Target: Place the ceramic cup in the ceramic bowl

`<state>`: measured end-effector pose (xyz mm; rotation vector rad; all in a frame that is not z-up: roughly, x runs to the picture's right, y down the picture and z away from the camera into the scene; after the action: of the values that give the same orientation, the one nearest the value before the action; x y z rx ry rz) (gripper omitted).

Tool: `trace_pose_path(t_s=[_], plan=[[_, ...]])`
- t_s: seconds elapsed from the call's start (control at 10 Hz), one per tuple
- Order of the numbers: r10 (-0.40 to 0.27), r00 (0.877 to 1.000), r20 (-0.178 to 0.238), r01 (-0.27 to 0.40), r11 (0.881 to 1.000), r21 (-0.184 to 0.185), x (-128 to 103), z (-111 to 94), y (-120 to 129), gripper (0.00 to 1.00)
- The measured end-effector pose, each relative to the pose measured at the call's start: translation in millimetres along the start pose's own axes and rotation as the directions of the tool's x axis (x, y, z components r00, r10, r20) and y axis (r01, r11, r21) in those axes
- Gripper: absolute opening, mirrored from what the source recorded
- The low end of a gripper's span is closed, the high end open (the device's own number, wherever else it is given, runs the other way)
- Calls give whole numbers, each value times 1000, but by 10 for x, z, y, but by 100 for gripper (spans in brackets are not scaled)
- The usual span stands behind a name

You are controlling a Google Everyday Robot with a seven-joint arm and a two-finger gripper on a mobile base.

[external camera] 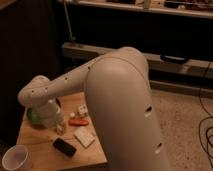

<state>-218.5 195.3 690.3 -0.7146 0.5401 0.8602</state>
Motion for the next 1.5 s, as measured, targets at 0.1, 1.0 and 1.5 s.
trace_pose_path(t_s=[0.1, 1.0, 1.5], plan=[[2, 1000, -2, -2, 1000, 0, 0, 19, -17, 6], [-137, 947, 291, 222, 933, -284, 35, -327, 475, 80], [-243, 921, 305, 340, 883, -322, 86, -386, 1174, 80]])
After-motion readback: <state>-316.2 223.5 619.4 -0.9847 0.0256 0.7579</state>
